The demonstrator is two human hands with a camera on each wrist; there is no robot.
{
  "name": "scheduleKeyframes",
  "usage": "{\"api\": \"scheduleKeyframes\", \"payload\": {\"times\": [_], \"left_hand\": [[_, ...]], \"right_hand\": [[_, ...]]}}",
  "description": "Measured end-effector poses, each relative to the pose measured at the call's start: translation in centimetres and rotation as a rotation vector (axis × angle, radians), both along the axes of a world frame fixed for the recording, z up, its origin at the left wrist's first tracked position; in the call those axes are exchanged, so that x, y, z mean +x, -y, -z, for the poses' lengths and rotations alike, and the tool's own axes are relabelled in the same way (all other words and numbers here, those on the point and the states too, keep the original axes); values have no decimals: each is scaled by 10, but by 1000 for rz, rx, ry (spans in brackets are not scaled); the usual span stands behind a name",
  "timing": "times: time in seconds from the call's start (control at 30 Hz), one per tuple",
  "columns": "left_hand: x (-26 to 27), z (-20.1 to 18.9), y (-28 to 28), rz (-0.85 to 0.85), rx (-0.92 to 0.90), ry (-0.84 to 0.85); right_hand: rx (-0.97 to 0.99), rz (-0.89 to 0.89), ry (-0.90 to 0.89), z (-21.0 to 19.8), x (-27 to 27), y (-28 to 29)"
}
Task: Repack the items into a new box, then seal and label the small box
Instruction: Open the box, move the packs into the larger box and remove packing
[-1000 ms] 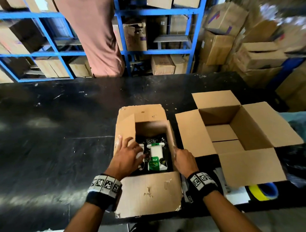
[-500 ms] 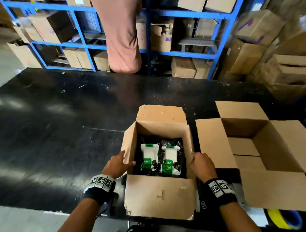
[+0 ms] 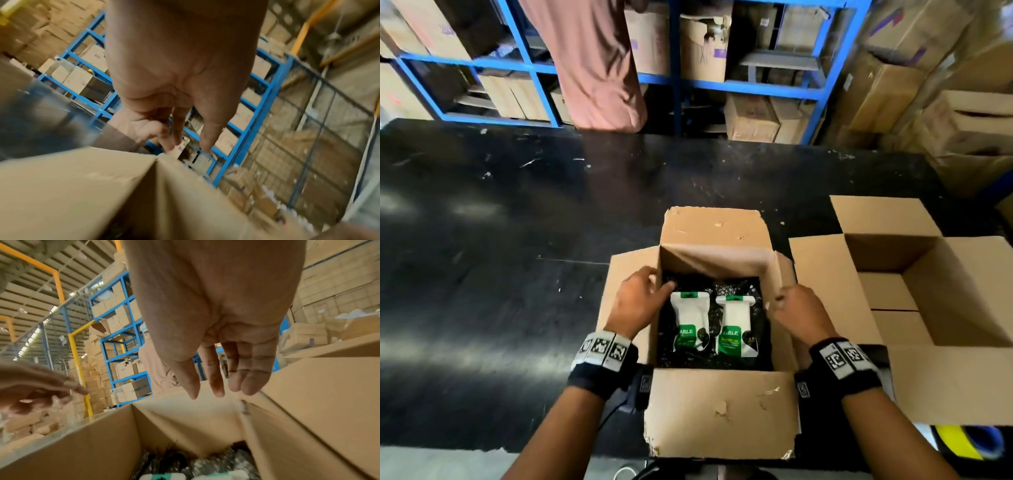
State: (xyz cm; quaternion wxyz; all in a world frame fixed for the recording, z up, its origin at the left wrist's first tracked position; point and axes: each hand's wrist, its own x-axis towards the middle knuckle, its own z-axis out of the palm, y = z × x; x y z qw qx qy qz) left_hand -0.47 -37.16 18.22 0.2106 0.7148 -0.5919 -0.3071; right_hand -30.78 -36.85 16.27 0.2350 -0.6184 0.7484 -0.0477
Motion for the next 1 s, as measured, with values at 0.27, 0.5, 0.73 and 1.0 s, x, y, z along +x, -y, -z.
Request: {"api": "scheduleKeyframes", "payload": {"times": [0.27, 0.5, 0.73, 1.0], "left_hand": [[-83, 34, 105, 113, 288, 47], [-90, 123, 111, 84, 614, 261], [-95, 153, 94, 102, 700, 297], [-101, 154, 86, -9, 655, 284]], "right_hand": [[201, -114, 65, 41, 50, 82], [457, -94, 1, 108, 52, 99], [522, -94, -103, 137, 63, 101], [464, -32, -53, 138, 61, 90]]}}
